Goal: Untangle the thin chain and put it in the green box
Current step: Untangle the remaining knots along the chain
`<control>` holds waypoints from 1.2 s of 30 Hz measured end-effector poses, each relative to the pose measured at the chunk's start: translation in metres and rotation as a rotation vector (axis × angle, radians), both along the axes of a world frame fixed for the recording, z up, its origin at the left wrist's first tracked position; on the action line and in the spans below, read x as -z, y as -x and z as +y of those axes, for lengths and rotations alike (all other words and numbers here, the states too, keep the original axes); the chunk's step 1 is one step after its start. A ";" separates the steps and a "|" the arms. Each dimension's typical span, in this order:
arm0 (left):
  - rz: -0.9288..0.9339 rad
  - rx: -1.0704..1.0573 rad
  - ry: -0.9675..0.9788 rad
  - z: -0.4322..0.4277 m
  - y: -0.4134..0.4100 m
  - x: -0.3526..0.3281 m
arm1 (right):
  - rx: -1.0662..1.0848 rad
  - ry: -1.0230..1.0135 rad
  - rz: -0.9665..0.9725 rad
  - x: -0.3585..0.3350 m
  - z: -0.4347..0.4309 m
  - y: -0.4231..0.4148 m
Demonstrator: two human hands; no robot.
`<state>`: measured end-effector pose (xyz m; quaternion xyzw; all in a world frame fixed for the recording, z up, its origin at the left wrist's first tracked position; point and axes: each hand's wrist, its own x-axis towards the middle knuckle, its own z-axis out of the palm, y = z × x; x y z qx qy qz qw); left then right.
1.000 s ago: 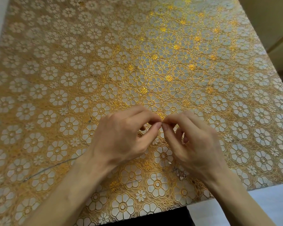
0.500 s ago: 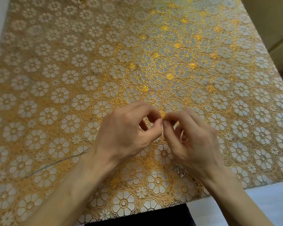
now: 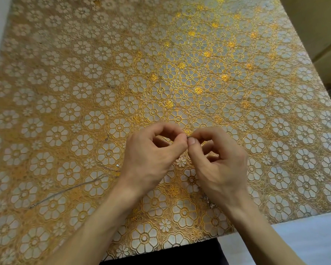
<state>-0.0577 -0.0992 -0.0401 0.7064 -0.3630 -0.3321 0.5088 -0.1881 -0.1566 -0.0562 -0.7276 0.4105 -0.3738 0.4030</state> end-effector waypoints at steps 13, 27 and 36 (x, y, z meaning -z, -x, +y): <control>-0.080 -0.026 0.022 0.004 0.000 0.000 | 0.042 -0.108 -0.018 -0.007 0.003 0.003; -0.290 0.026 0.076 0.005 -0.002 0.002 | 0.008 0.092 0.084 -0.005 0.000 0.005; -0.313 0.052 0.057 0.006 -0.005 0.002 | -0.038 0.220 0.178 0.000 -0.005 0.005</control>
